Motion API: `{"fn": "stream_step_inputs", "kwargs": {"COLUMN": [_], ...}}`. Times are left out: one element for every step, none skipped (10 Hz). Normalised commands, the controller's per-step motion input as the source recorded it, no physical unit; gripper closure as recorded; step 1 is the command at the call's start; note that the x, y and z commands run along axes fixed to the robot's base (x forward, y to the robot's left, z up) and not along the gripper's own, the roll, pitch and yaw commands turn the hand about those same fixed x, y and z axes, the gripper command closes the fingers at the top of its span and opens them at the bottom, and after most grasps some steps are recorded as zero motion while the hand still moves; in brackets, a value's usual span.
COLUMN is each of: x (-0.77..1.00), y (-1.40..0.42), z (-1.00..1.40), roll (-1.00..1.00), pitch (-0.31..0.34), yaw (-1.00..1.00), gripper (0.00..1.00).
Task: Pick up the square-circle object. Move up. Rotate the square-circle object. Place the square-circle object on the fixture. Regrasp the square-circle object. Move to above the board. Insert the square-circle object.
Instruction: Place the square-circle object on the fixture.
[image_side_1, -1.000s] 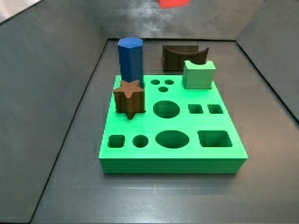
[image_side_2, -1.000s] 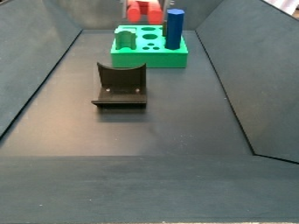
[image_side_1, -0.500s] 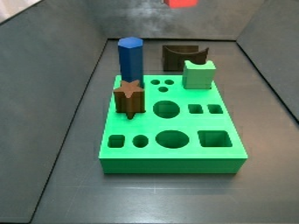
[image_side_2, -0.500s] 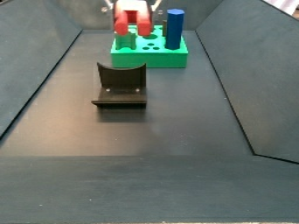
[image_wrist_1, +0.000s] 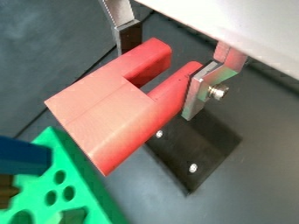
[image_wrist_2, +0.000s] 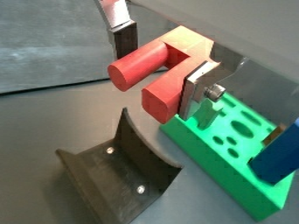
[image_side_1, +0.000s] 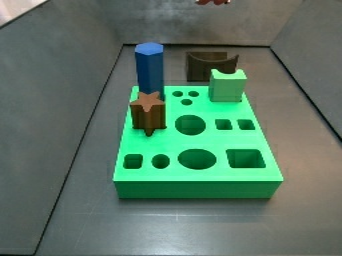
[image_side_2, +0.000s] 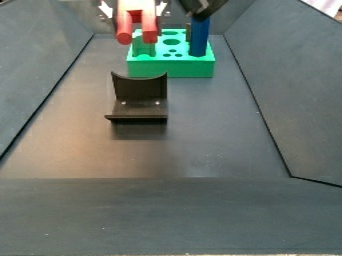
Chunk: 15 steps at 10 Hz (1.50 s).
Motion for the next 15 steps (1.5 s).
{"fn": "stream_step_inputs", "kwargs": {"x": [0.06, 0.04, 0.09, 0.1, 0.11, 0.12, 0.12, 0.13, 0.14, 0.15, 0.16, 0.17, 0.16, 0.14, 0.1], "y": [0.04, 0.03, 0.06, 0.07, 0.07, 0.07, 0.08, 0.09, 0.1, 0.1, 0.11, 0.1, 0.1, 0.09, 0.06], "z": [0.0, 0.01, -1.0, -1.0, -1.0, -1.0, -1.0, -1.0, -1.0, -1.0, -1.0, -1.0, -0.91, -0.72, -0.49], "roll": [-0.3, -0.22, -1.0, -1.0, -1.0, -1.0, -1.0, -0.89, -0.72, -0.6, -0.31, -0.23, -0.16, -0.14, -0.12], "pitch": [0.094, 0.06, 0.001, -0.01, 0.004, 0.024, 0.036, 0.036, 0.031, 0.028, 0.031, 0.027, 0.02, 0.005, -0.009], "yaw": [-0.16, -0.15, -0.16, -0.15, -0.14, -0.14, -0.14, -0.13, -0.12, -0.11, -0.1, -0.09, -0.08, -0.08, -0.08], "gripper": [1.0, 1.0, 1.0, 1.0, 1.0, 1.0, 1.0, 1.0, 1.0, 1.0, 1.0, 1.0, 1.0, 1.0, 1.0]}}
